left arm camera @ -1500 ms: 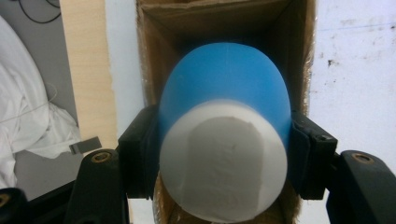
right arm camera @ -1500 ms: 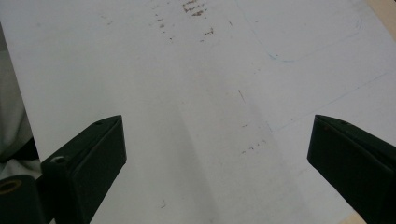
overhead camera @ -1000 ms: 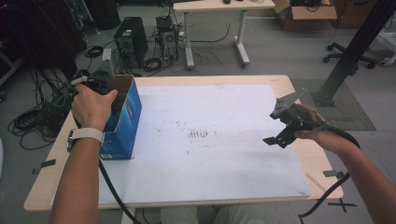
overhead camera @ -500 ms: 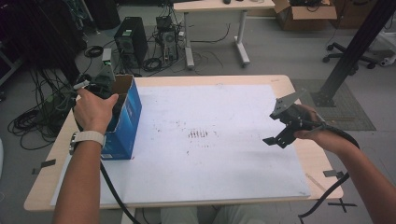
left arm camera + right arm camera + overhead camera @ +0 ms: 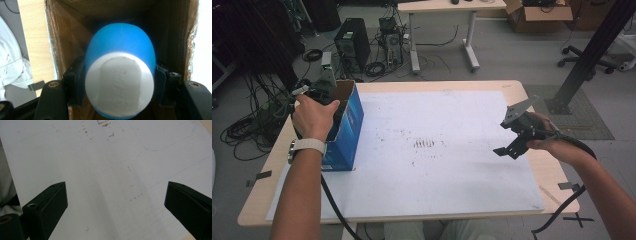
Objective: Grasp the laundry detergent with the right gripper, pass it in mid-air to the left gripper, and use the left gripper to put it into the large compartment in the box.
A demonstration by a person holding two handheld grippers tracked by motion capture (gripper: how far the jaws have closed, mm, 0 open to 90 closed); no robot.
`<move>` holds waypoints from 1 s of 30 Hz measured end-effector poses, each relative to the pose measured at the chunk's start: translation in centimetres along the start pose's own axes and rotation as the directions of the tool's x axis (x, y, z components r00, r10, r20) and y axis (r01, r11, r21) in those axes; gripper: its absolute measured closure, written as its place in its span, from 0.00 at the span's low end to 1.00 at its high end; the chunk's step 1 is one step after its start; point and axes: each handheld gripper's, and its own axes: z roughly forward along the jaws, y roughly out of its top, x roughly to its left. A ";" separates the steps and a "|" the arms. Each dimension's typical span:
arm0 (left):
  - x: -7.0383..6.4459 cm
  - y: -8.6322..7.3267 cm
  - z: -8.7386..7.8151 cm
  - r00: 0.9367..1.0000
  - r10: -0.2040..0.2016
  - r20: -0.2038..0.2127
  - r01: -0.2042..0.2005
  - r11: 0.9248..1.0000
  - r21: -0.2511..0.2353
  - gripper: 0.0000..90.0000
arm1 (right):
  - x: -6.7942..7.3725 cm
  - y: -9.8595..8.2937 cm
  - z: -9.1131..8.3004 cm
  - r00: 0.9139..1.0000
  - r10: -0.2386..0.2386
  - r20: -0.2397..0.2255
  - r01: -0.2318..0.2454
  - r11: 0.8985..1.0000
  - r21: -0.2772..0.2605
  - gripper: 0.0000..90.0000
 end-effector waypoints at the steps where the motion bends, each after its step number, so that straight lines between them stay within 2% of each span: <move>1: 0.0 0.0 0.1 1.000 -0.001 -0.001 0.001 1.000 0.001 0.42 | 0.0 0.0 0.0 1.000 0.001 0.000 -0.001 1.000 0.000 0.05; 10: 0.3 0.0 0.5 1.000 0.000 0.011 0.000 1.000 0.002 0.35 | 0.0 -0.3 -0.1 1.000 0.003 -0.001 -0.003 1.000 0.007 0.05; 17: 0.3 0.1 0.1 1.000 0.001 -0.004 -0.001 1.000 0.004 0.29 | 0.1 -0.3 -0.2 1.000 0.001 -0.002 -0.001 1.000 0.004 0.05; 30: 0.4 -0.1 -1.0 1.000 0.001 -0.007 -0.001 1.000 -0.003 0.25 | 0.2 -0.3 -0.3 1.000 -0.003 -0.003 0.003 1.000 0.004 0.05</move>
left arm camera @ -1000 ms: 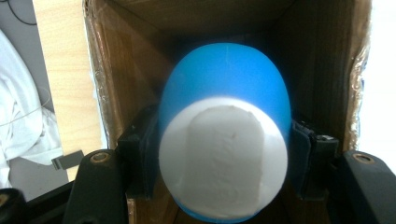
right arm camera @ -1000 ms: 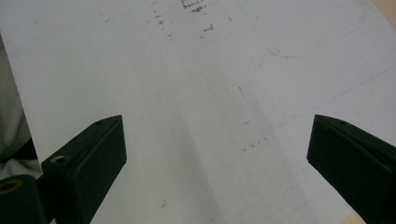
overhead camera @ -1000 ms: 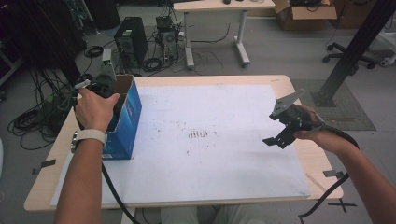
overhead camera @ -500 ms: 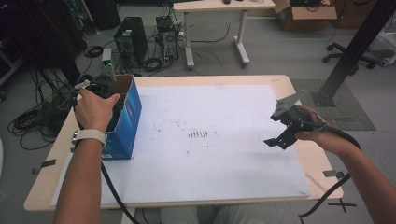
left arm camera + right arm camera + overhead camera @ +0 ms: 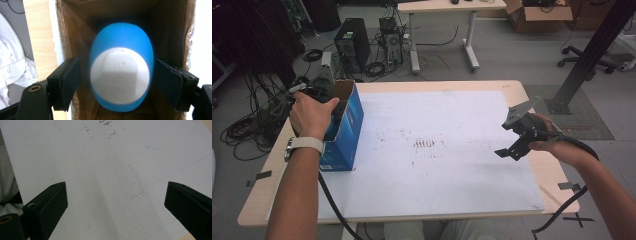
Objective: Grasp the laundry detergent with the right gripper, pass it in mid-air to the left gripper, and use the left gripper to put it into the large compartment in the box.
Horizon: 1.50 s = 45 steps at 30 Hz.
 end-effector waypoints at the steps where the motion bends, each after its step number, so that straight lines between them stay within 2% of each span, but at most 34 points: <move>1: 0.0 0.0 -0.1 1.000 0.001 -0.002 -0.001 1.000 -0.001 0.25 | 0.0 0.0 0.0 1.000 0.001 0.000 -0.001 1.000 0.000 0.05; 6: 0.0 0.0 -1.1 1.000 0.001 -0.007 -0.001 1.000 -0.020 0.23 | 0.0 0.0 -0.2 1.000 -0.002 0.002 0.002 1.000 0.001 0.05; 18: -0.4 -0.3 -4.1 0.998 0.054 -0.026 -0.055 0.998 -0.038 0.22 | 0.2 -0.1 -0.7 1.000 -0.002 0.009 0.002 1.000 -0.005 0.05; 25: -0.8 -0.8 -6.7 0.997 0.080 -0.022 -0.081 0.995 -0.059 0.21 | 0.3 0.0 -0.9 1.000 -0.007 0.013 0.007 1.000 -0.010 0.05; 35: -2.4 -2.5 -10.4 0.989 0.145 -0.005 -0.144 0.984 -0.108 0.19 | 0.8 0.2 -1.6 1.000 -0.018 0.022 0.018 1.000 -0.021 0.05; 41: -3.5 -3.4 -12.3 0.982 0.189 -0.009 -0.189 0.973 -0.136 0.19 | 1.0 0.2 -2.0 0.999 -0.019 0.029 0.020 1.000 -0.024 0.05; 45: -4.5 -4.1 -13.3 0.972 0.235 0.003 -0.232 0.962 -0.142 0.17 | 1.2 0.1 -2.2 0.999 -0.019 0.032 0.020 0.999 -0.026 0.05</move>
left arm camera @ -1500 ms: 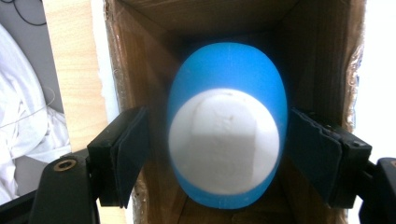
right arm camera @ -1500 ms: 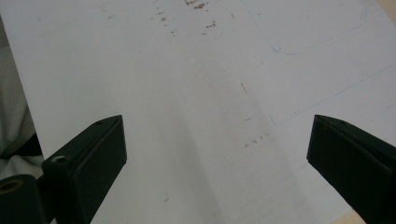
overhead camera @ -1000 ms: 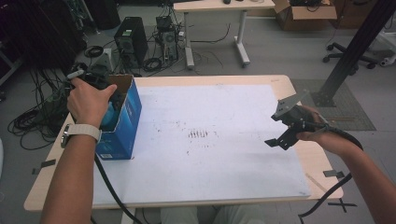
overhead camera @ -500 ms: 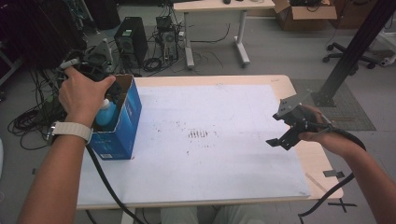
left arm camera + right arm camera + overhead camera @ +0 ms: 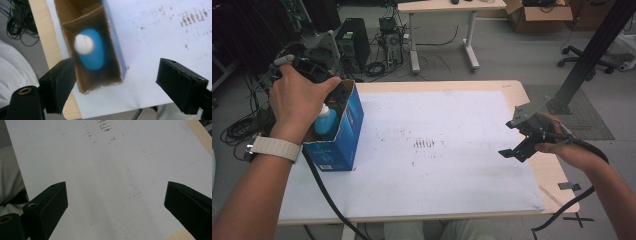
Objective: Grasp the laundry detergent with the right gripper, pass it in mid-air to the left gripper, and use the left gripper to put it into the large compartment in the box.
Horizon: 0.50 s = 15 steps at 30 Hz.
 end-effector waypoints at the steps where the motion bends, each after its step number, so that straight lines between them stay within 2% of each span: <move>1: -0.5 -0.1 -0.2 1.000 0.020 0.005 -0.020 1.000 0.001 0.17 | 0.0 0.0 -0.1 1.000 0.000 0.001 0.000 1.000 0.000 0.05; 5: -1.9 -0.2 -0.9 0.998 0.067 0.014 -0.067 0.998 -0.003 0.16 | 0.1 -0.1 -0.3 1.000 0.001 0.004 -0.001 1.000 -0.001 0.05; 9: -3.3 -0.4 -1.4 0.993 0.117 0.034 -0.116 0.993 -0.011 0.14 | 0.2 -0.1 -0.3 1.000 0.000 0.004 0.000 1.000 -0.003 0.05; 15: -4.8 -0.6 -1.4 0.985 0.165 0.052 -0.164 0.986 -0.016 0.15 | 0.3 -0.2 -0.7 1.000 0.005 0.010 -0.005 1.000 -0.007 0.05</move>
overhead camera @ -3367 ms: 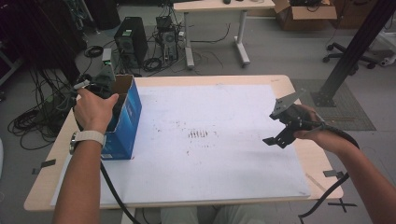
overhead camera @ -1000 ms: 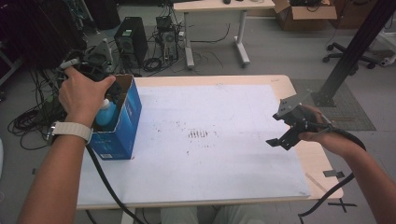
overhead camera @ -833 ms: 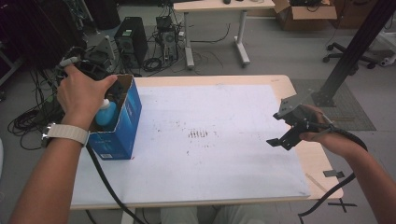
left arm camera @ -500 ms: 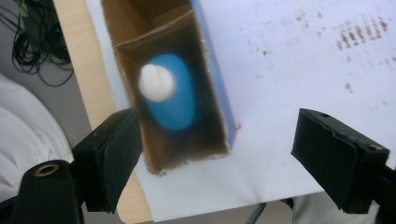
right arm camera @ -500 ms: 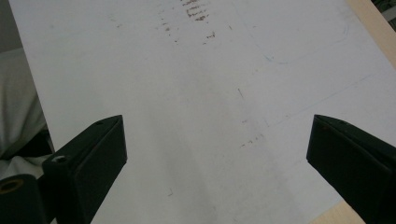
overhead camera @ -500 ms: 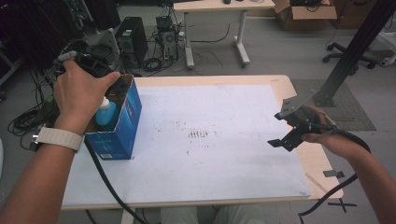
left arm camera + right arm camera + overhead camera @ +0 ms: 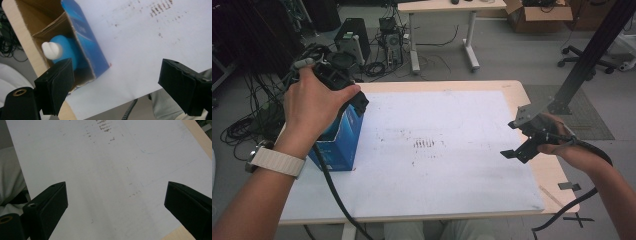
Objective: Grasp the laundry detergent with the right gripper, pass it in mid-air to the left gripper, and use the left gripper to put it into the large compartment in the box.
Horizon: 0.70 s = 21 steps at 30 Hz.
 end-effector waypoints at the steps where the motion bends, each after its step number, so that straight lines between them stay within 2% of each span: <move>1: -0.2 0.0 0.0 1.000 0.006 -0.002 -0.006 1.000 -0.001 0.15 | 0.0 0.0 -0.1 1.000 -0.002 0.002 0.002 1.000 0.001 0.05; 7: -1.9 -0.2 -0.3 0.998 0.067 0.020 -0.067 0.998 -0.007 0.15 | 0.2 -0.1 -0.4 1.000 0.003 0.007 -0.003 1.000 -0.004 0.05; 13: -3.6 -0.6 -0.2 0.993 0.107 0.040 -0.106 0.994 -0.026 0.15 | 0.4 -0.2 -0.6 1.000 0.010 0.009 -0.010 1.000 -0.010 0.05; 21: -7.1 -0.7 0.2 0.976 0.207 0.067 -0.205 0.978 -0.044 0.15 | 0.3 -0.1 -0.7 1.000 0.001 0.009 0.000 1.000 -0.011 0.05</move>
